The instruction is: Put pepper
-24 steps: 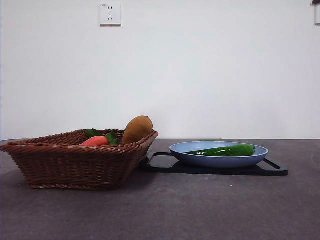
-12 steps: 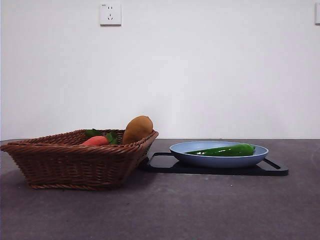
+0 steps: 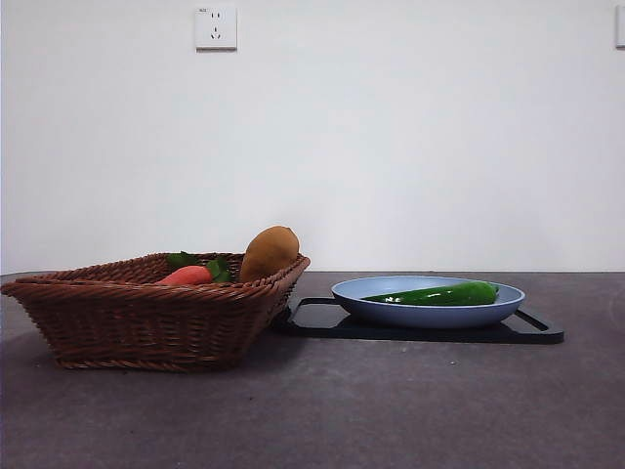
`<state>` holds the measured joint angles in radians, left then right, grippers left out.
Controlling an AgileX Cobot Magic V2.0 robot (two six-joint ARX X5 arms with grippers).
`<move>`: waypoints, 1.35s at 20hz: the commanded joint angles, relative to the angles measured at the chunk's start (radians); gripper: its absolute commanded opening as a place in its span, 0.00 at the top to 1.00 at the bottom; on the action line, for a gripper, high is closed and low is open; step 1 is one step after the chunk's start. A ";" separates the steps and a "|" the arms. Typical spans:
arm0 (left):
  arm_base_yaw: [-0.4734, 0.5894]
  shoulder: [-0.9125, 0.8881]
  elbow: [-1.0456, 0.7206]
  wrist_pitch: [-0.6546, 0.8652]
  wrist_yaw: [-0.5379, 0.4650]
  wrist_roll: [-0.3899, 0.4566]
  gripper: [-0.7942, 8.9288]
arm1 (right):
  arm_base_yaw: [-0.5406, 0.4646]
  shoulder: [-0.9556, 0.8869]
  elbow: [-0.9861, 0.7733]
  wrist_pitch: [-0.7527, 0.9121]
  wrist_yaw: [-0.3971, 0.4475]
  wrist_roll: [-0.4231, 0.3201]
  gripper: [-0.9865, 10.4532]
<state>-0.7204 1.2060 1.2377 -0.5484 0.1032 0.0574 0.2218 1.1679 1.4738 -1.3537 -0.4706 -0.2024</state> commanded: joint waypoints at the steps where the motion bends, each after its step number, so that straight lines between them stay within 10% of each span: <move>1: 0.038 -0.018 0.014 0.034 -0.068 0.032 0.91 | 0.000 0.010 0.020 -0.009 0.001 -0.008 0.91; 8: 0.416 -0.311 -0.040 0.139 -0.072 0.100 0.91 | 0.000 0.010 0.020 -0.009 0.001 -0.008 0.91; 14: 0.707 -0.654 -0.431 0.486 -0.121 0.112 0.91 | 0.000 0.010 0.020 -0.008 0.001 -0.008 0.91; 27: 0.769 -1.072 -1.084 0.586 -0.126 0.008 0.91 | 0.000 0.010 0.020 -0.009 0.001 -0.008 0.91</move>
<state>0.0441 0.1337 0.1474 0.0284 -0.0238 0.0841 0.2203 1.1683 1.4738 -1.3537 -0.4698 -0.2024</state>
